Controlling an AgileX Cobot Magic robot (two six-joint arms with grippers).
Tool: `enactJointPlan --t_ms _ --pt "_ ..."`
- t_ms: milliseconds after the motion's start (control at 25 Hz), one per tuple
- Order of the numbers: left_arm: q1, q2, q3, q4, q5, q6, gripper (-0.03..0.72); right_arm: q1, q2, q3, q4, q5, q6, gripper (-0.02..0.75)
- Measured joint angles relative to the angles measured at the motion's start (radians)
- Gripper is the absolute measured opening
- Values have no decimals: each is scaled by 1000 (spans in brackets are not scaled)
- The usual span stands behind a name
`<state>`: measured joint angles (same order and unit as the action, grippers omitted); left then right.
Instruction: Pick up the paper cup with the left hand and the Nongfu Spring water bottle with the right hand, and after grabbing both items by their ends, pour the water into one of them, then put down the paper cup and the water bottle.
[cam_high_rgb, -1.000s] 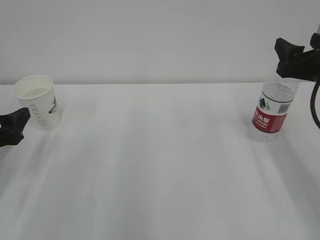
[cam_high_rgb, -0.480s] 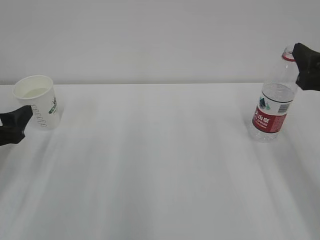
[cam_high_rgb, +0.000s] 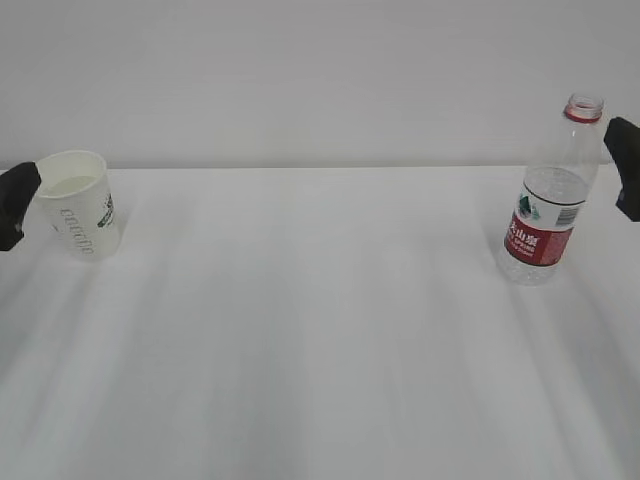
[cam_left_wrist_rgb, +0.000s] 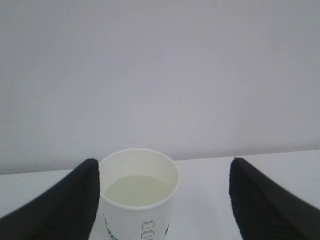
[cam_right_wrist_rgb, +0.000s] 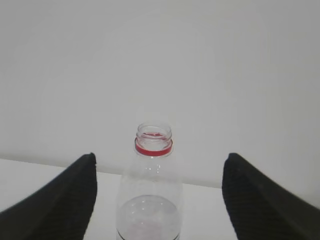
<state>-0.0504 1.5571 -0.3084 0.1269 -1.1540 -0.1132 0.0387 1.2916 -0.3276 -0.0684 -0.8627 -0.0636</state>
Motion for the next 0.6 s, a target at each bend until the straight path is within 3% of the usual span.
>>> enactJointPlan --t_ms 600 --pt "0 -363 9 26 270 0 587 0 -242 22 0 253 4 589"
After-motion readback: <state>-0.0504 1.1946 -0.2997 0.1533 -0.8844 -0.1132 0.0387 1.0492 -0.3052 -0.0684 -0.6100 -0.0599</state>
